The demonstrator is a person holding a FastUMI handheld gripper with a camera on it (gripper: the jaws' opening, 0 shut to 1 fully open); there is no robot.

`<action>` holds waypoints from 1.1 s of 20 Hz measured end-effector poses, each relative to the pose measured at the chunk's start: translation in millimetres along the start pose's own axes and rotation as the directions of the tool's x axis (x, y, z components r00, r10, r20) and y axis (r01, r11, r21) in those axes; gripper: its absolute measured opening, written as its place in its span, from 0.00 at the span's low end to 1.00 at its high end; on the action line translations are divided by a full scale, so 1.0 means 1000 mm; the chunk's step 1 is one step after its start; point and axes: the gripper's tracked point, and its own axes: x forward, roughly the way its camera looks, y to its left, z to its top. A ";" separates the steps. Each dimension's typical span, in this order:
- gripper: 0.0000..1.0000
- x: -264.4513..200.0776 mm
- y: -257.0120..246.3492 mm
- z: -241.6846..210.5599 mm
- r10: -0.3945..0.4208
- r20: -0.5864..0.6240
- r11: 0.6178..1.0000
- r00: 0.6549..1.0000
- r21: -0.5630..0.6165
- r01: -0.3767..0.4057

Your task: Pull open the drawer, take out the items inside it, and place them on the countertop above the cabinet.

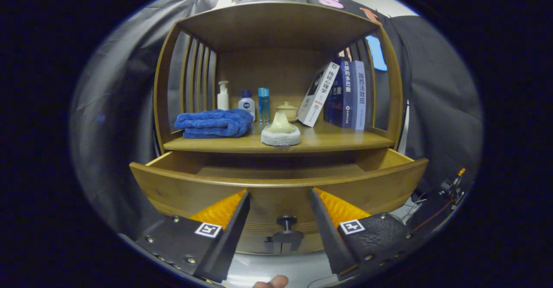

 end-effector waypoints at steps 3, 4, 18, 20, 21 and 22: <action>0.84 0.018 0.001 0.004 0.003 -0.006 1.000 1.000 0.005 -0.003; 0.84 0.024 0.002 0.005 0.004 -0.008 1.000 1.000 0.005 -0.004; 0.88 0.079 0.004 0.015 0.015 -0.011 0.999 1.000 0.041 -0.014; 0.89 0.084 0.004 0.015 0.017 -0.016 0.999 1.000 0.038 -0.016; 0.89 0.085 0.004 0.016 0.019 -0.014 0.999 1.000 0.037 -0.018; 0.89 0.085 0.004 0.015 0.021 -0.012 0.999 1.000 0.038 -0.020</action>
